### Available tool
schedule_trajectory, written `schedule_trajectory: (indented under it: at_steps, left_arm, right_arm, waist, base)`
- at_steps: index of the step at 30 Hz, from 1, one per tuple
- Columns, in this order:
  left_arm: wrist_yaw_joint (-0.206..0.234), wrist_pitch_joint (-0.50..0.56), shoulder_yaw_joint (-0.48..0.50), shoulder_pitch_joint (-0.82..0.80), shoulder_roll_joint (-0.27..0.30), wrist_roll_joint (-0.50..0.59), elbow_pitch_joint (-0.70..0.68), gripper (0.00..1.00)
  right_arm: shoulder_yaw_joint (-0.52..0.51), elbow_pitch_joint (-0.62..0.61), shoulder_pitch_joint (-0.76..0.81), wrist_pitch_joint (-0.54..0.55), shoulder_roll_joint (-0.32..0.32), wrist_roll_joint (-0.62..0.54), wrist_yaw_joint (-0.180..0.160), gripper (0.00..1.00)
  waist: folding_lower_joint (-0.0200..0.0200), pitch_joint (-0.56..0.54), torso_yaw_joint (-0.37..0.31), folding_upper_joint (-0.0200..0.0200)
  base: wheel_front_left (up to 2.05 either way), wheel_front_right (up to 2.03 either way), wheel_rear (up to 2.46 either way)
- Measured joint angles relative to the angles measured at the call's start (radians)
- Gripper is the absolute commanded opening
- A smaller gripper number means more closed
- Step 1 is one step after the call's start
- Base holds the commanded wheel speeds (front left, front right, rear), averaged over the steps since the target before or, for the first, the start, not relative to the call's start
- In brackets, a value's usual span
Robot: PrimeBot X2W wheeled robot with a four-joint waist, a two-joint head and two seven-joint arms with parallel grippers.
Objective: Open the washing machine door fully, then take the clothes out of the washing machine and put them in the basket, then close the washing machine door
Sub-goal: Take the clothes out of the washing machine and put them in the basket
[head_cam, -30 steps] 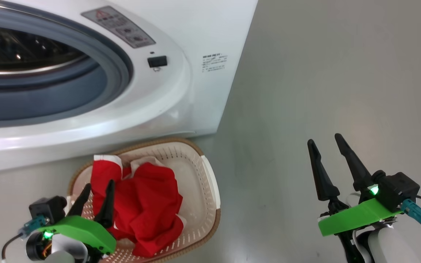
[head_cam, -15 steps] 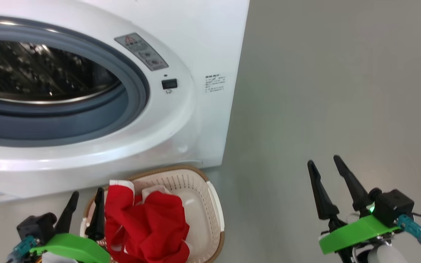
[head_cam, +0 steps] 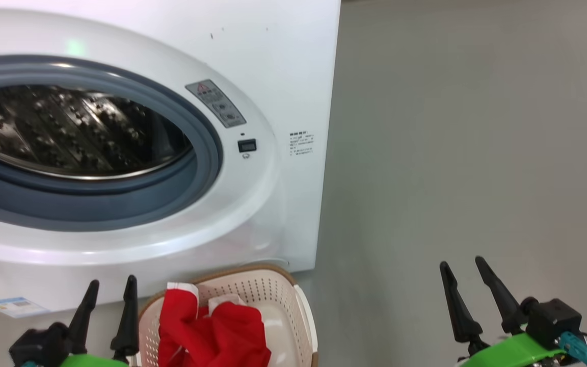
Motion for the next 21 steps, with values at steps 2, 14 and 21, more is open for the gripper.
schedule_trajectory:
  at_steps: [2, 14, 21]
  left_arm:
    - [0.000, 0.000, 0.011, 0.023, -0.002, 0.012, -0.027, 1.00]
    - [0.000, 0.000, 0.068, 0.175, -0.021, 0.088, -0.185, 1.00]
    - [0.000, 0.000, 0.081, 0.221, -0.031, 0.094, -0.218, 1.00]
  right_arm:
    - [-0.005, 0.002, 0.015, 0.000, 0.000, 0.000, 0.000, 1.00]
    - [-0.027, -0.002, 0.104, 0.000, 0.002, -0.008, 0.000, 1.00]
    - [-0.038, -0.007, 0.117, 0.000, 0.003, -0.010, 0.000, 1.00]
  waist:
    - [0.0000, -0.019, 0.002, 0.0000]
    - [0.0000, -0.114, 0.024, 0.0000]
    - [0.0000, -0.116, 0.029, 0.0000]
  base:
    - [0.00, 0.00, 0.00]
    - [0.00, 0.00, 0.00]
    - [0.00, 0.00, 0.00]
